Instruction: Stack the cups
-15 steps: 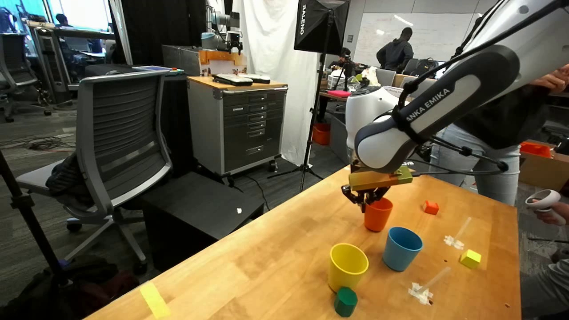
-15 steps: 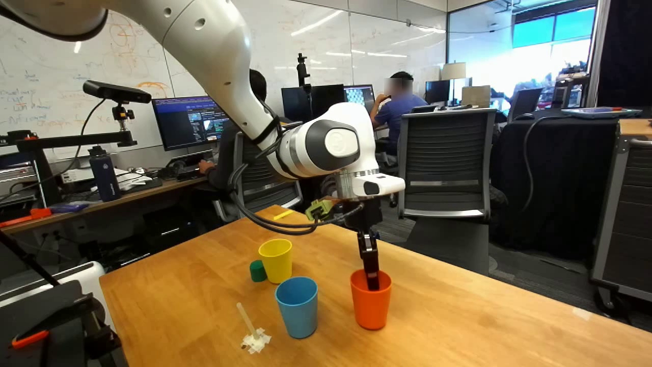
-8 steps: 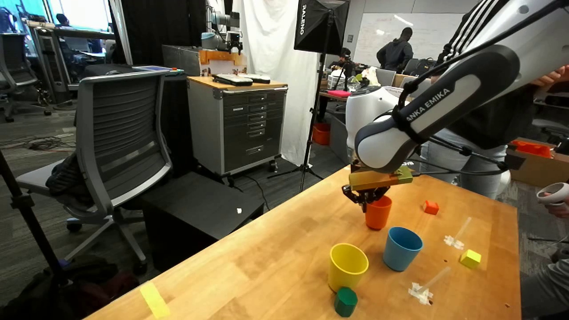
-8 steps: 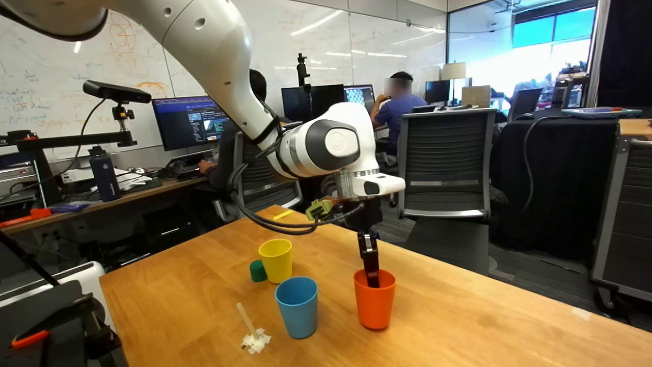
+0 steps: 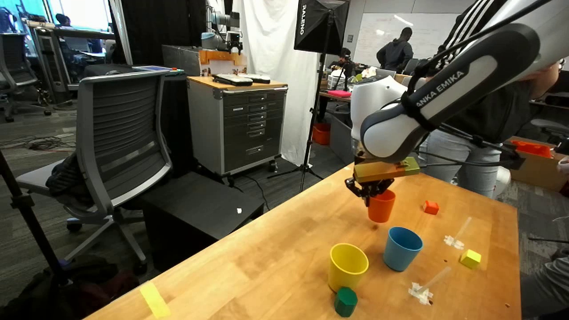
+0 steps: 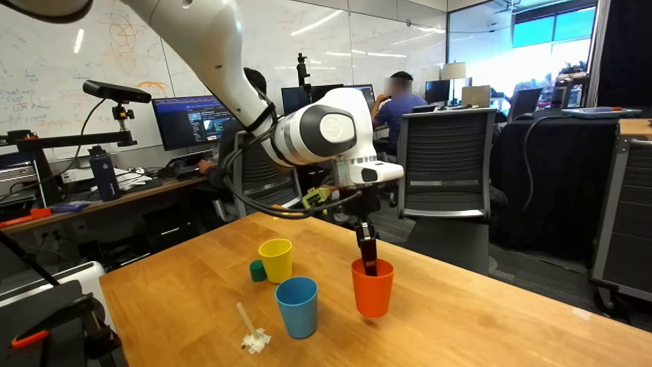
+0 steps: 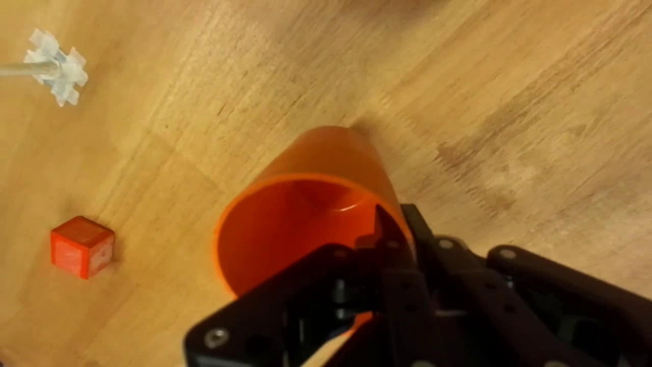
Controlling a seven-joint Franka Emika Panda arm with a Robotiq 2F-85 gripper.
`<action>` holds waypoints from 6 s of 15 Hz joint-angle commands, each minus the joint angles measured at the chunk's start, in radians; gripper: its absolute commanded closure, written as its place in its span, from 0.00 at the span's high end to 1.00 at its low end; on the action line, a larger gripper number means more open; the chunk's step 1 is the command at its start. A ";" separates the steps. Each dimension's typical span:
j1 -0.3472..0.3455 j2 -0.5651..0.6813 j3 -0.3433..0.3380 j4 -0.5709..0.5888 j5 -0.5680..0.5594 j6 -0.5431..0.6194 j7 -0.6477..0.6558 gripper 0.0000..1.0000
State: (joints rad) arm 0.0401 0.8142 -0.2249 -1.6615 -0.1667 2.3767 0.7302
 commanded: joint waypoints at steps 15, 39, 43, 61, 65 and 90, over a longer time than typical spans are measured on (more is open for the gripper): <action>0.059 -0.485 0.032 -0.457 -0.081 0.021 -0.053 0.01; 0.094 -0.396 0.048 -0.504 -0.178 0.079 -0.044 0.01; 0.101 -0.364 0.043 -0.488 -0.183 0.100 -0.046 0.01; 0.127 -0.326 0.026 -0.466 -0.196 0.144 -0.047 0.61; 0.130 -0.333 0.027 -0.469 -0.190 0.143 -0.047 0.92; 0.229 -0.419 0.049 -0.508 -0.347 0.108 0.000 1.00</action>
State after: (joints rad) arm 0.2436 0.3943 -0.1739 -2.1612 -0.4572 2.5007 0.6887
